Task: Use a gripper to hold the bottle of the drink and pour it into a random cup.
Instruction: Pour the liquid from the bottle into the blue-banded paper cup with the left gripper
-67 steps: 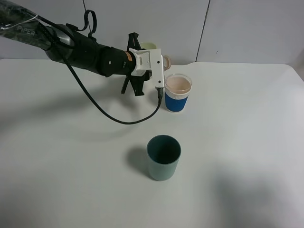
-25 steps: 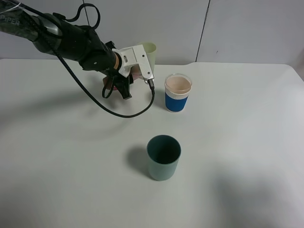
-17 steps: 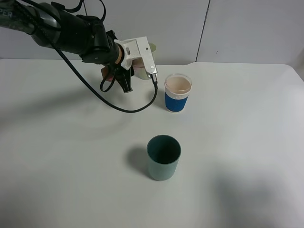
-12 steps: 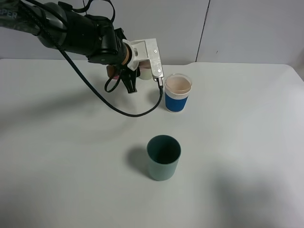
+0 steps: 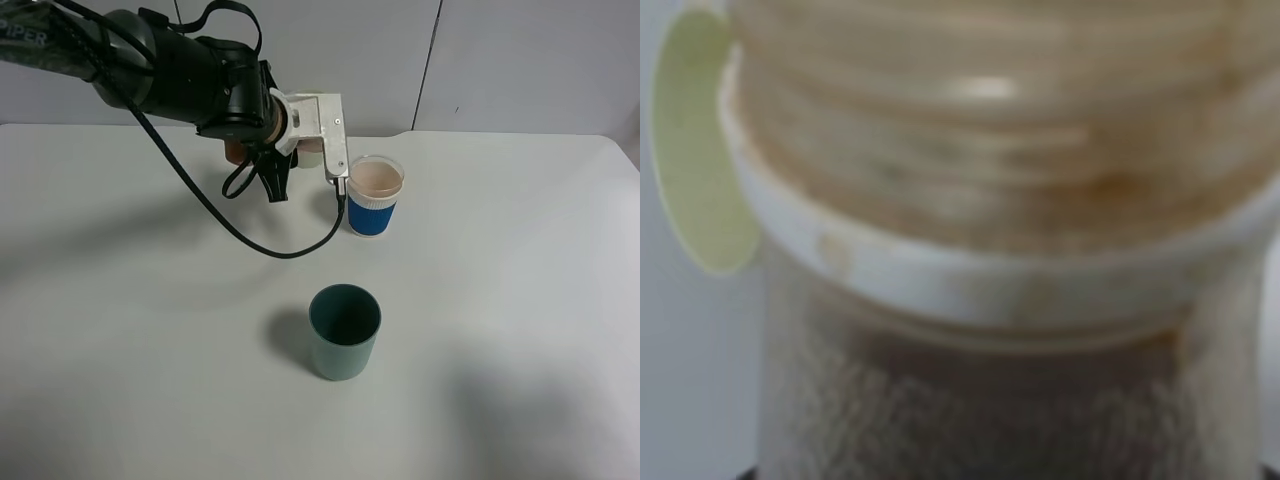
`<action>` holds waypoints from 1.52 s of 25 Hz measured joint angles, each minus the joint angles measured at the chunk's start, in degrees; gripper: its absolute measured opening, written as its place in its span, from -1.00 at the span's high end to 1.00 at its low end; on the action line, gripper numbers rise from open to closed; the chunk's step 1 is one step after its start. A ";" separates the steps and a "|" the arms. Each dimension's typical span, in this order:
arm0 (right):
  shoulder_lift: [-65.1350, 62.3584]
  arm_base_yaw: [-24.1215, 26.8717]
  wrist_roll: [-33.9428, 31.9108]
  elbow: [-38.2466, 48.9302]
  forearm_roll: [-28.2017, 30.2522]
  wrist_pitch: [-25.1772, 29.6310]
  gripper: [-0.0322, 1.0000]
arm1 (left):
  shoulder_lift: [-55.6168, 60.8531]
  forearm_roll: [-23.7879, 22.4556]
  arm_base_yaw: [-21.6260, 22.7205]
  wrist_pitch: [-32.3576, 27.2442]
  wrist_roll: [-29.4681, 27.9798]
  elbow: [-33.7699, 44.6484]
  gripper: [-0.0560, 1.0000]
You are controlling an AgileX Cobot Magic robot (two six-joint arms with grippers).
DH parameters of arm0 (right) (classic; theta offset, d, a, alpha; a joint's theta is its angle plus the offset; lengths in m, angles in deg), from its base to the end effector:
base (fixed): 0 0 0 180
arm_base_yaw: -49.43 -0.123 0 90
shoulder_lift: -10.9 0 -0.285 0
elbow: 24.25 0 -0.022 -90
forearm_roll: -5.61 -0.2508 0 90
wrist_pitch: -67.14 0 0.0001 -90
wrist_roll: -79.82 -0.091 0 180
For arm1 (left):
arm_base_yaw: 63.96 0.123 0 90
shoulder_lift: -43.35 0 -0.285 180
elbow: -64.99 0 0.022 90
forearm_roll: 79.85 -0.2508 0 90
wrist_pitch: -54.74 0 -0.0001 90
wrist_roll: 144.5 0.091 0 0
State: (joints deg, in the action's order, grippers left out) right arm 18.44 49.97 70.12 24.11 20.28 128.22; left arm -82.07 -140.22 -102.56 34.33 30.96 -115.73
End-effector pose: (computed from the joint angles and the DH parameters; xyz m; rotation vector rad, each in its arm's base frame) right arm -0.0078 -0.0201 0.2800 0.1941 2.0120 -0.2050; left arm 0.3651 -0.2560 0.1691 1.6054 1.7375 0.4954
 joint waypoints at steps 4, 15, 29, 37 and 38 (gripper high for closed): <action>0.00 0.00 0.00 0.00 0.00 0.00 -1.00 | 0.00 0.06 -1.26 -0.29 0.00 -0.12 0.24; 0.00 0.00 0.00 0.00 0.00 0.00 -1.00 | 0.00 0.06 -2.66 -1.41 -0.06 -6.46 0.24; 0.00 0.00 0.00 0.00 0.00 0.00 -1.00 | -0.06 -3.14 -4.38 -3.26 -0.06 -6.75 0.24; 0.00 0.00 0.00 0.00 0.00 0.00 -1.00 | -1.13 -4.70 -5.32 -4.09 -0.06 -6.75 0.24; 0.00 0.00 0.00 0.00 0.00 0.00 -1.00 | -1.13 -4.85 -5.37 -4.14 -0.06 -6.75 0.24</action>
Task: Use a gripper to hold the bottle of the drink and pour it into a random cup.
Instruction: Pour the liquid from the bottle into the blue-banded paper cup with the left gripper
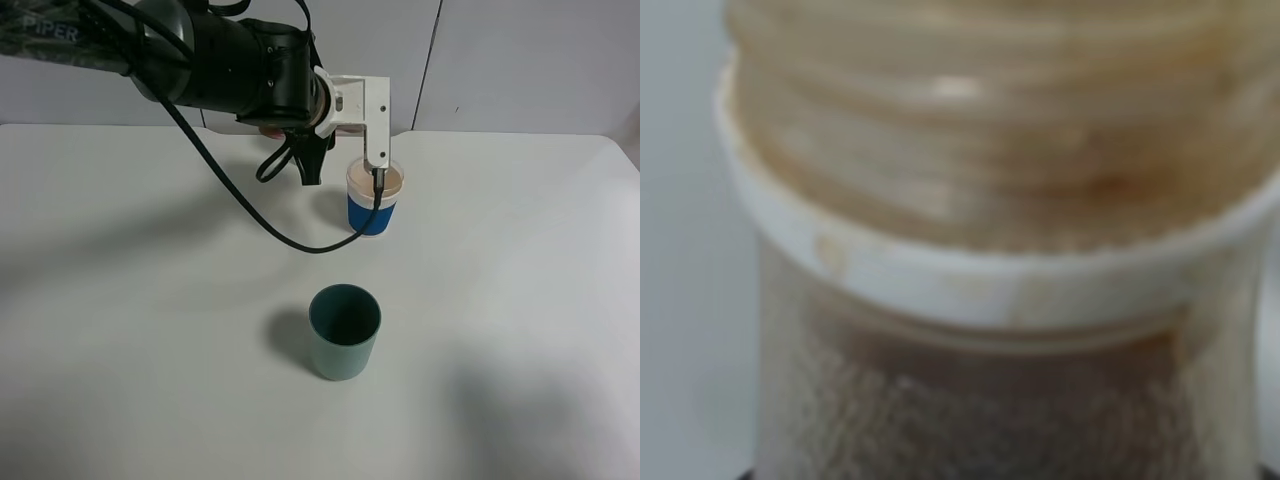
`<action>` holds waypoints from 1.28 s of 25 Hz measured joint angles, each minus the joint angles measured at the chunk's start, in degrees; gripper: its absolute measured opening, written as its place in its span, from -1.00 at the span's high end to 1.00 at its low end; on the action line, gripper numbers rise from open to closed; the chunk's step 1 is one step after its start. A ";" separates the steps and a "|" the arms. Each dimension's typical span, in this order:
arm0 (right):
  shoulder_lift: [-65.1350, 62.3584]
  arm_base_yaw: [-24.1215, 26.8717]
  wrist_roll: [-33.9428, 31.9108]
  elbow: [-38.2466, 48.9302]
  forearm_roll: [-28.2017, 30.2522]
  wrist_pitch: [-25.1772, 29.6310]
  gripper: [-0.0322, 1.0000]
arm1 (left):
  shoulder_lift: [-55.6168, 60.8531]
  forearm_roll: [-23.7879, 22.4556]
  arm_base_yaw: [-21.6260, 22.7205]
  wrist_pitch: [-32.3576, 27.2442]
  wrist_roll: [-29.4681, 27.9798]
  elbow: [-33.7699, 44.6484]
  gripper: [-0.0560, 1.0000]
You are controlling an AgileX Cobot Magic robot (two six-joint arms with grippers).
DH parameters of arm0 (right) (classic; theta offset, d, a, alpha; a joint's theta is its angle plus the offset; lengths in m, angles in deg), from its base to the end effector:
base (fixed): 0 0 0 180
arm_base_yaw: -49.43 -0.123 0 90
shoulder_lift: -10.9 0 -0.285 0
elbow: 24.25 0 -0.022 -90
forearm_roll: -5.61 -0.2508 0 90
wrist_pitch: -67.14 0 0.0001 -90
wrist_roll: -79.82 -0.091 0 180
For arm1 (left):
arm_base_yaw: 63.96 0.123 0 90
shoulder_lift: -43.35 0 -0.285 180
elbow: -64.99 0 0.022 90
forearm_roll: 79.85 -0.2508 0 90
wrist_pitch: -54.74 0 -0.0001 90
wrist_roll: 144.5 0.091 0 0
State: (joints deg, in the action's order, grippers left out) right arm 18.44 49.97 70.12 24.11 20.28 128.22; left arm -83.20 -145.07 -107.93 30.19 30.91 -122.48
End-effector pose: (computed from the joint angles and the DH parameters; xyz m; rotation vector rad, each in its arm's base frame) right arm -0.0078 -0.0201 0.2800 0.1941 2.0120 -0.2050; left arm 0.3580 -0.2975 0.1952 1.6325 1.5761 0.5725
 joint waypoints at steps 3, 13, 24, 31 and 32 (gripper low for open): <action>0.00 0.00 0.00 0.00 0.00 0.00 -1.00 | 0.00 -0.95 -0.11 -0.43 0.00 0.00 0.24; 0.00 0.00 0.00 0.00 0.00 0.00 -1.00 | 0.00 -3.35 -0.99 -0.85 -0.07 0.00 0.24; 0.00 0.00 0.00 0.00 0.00 0.00 -1.00 | 0.00 -5.95 -0.99 -2.19 -0.17 0.00 0.24; 0.00 0.00 0.00 0.00 0.00 0.00 -1.00 | -0.08 -7.24 -0.99 -2.30 -0.17 0.00 0.24; 0.00 0.00 0.00 0.00 0.00 0.00 -1.00 | -0.15 -7.49 -0.99 -2.30 -0.17 0.00 0.24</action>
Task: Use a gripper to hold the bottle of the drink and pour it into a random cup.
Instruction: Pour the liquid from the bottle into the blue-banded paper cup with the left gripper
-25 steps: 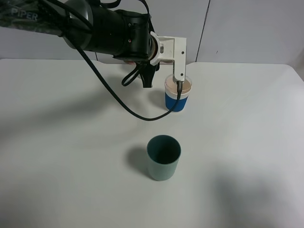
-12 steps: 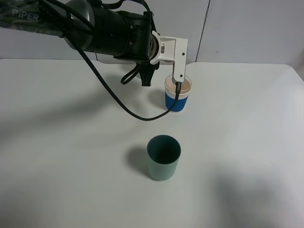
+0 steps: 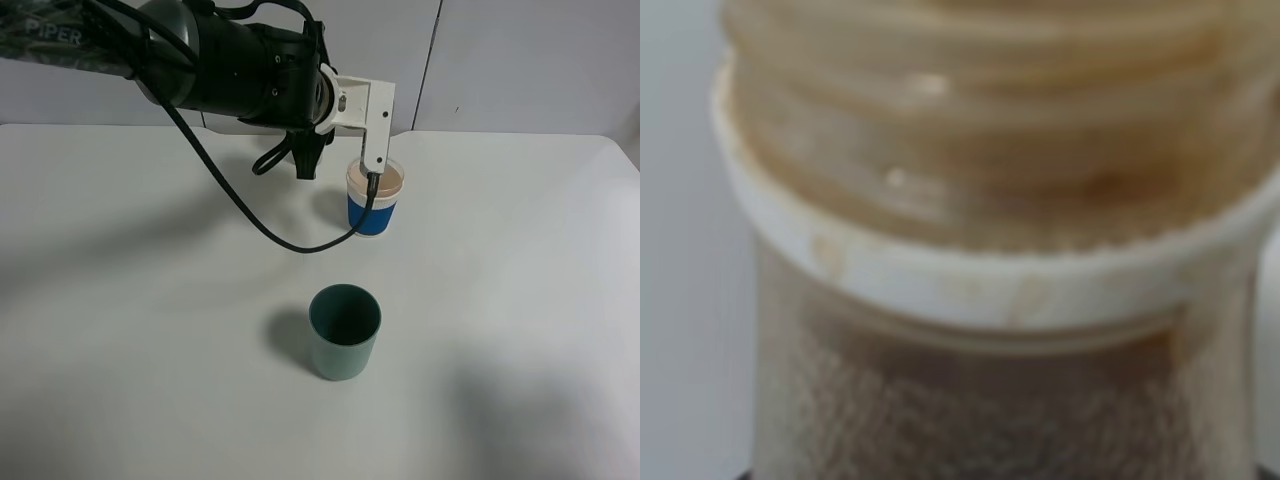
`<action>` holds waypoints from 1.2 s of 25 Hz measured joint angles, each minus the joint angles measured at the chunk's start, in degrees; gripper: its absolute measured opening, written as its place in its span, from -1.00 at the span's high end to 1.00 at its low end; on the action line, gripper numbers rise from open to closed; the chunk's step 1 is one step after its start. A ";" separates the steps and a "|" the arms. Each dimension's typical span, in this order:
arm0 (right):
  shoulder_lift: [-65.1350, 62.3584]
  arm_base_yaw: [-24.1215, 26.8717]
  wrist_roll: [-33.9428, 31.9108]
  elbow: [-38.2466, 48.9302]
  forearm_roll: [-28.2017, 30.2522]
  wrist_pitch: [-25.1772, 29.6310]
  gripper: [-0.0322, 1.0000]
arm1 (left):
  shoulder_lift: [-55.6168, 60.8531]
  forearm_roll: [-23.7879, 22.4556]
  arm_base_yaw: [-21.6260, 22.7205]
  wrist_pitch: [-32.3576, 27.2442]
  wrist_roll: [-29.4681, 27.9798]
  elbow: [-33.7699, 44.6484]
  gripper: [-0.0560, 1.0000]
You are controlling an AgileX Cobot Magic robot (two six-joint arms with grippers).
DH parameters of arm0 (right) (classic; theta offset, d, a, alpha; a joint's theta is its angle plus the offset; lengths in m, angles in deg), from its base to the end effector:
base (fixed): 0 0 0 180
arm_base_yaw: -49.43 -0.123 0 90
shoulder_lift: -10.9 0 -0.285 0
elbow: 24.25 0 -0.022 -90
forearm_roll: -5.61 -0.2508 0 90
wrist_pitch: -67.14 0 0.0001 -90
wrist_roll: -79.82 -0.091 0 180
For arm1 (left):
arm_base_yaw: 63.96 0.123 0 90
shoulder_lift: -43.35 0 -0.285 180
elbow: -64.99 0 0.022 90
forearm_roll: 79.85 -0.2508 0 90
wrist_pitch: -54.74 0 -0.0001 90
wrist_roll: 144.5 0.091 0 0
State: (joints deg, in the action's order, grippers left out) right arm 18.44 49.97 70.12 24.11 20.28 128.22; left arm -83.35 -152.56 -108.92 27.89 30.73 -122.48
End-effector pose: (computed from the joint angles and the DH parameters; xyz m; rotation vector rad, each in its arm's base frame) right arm -0.0078 -0.0201 0.2800 0.1941 2.0120 -0.2050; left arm 0.3567 -0.3006 0.1979 1.6971 1.4681 0.6966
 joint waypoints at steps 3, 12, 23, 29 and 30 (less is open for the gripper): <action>0.00 0.00 0.00 0.00 0.00 0.00 -1.00 | -0.73 -0.37 0.00 0.00 0.00 0.00 0.24; 0.00 0.00 0.00 0.00 0.00 0.00 -1.00 | -1.09 -2.48 -0.10 -1.29 0.00 0.00 0.24; 0.00 0.00 0.00 0.00 0.00 0.00 -1.00 | -1.09 -4.31 -0.10 -2.65 0.05 0.00 0.24; 0.00 0.00 0.00 0.00 0.00 0.00 -1.00 | -1.09 -5.21 -0.10 -3.37 0.05 0.00 0.24; 0.00 0.00 0.00 0.00 0.00 0.00 -1.00 | -1.09 -5.27 -0.10 -3.42 0.05 0.00 0.24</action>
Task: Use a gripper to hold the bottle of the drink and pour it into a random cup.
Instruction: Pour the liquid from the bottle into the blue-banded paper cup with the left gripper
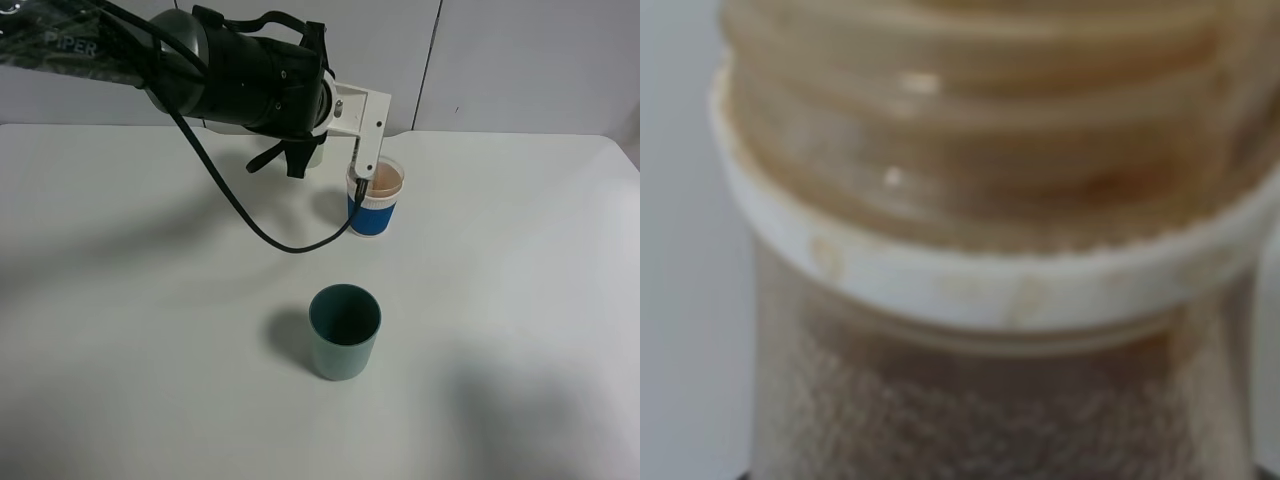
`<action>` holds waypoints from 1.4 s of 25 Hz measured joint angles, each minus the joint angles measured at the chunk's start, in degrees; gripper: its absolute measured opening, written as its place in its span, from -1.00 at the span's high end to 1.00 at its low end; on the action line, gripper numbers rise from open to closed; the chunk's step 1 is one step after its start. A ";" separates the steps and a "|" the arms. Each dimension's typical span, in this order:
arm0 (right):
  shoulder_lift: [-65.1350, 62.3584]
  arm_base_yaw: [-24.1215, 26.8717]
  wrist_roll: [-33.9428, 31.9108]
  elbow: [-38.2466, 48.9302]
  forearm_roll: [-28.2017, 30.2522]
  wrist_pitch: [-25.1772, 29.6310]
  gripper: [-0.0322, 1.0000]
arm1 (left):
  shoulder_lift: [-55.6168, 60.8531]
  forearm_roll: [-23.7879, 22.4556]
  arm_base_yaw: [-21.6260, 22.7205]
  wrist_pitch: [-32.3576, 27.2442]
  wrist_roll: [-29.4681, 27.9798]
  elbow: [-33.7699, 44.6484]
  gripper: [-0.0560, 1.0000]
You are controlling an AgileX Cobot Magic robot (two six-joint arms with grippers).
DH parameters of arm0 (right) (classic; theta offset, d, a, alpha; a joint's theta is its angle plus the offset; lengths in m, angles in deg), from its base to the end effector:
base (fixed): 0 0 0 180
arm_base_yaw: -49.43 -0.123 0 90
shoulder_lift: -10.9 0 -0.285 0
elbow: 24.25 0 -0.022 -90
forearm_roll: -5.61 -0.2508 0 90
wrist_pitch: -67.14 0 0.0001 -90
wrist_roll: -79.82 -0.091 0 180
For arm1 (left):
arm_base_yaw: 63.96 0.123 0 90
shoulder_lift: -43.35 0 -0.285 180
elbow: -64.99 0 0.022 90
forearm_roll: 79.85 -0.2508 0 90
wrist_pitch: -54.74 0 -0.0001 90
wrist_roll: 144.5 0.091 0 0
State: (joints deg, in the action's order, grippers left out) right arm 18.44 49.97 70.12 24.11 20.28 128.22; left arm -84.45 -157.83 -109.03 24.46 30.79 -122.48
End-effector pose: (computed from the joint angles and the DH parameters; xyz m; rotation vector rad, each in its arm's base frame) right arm -0.0078 -0.0201 0.2800 0.1941 2.0120 -0.2050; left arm 0.3604 -0.2976 0.1926 1.7406 1.4193 0.8236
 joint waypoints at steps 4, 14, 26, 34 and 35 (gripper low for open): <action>0.00 0.00 0.00 0.00 0.00 0.00 -1.00 | 0.00 -0.19 -0.07 -0.13 0.00 0.00 0.24; 0.00 0.00 0.00 0.00 0.00 0.00 -1.00 | 0.00 -1.25 -0.65 -0.55 0.40 0.00 0.24; 0.00 0.00 0.00 0.00 0.00 0.00 -1.00 | 0.00 -2.18 -0.82 -1.51 0.40 -0.05 0.25; 0.00 0.00 0.00 0.00 0.00 0.00 -1.00 | 0.00 -3.61 -0.84 -1.74 0.40 -0.05 0.25; 0.00 0.00 0.00 0.00 0.00 0.00 -1.00 | 0.00 -3.66 -0.84 -1.74 0.40 -0.05 0.25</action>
State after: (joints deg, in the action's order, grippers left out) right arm 18.44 49.97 70.12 24.11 20.28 128.22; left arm -84.45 -161.49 -109.87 22.72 31.19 -122.53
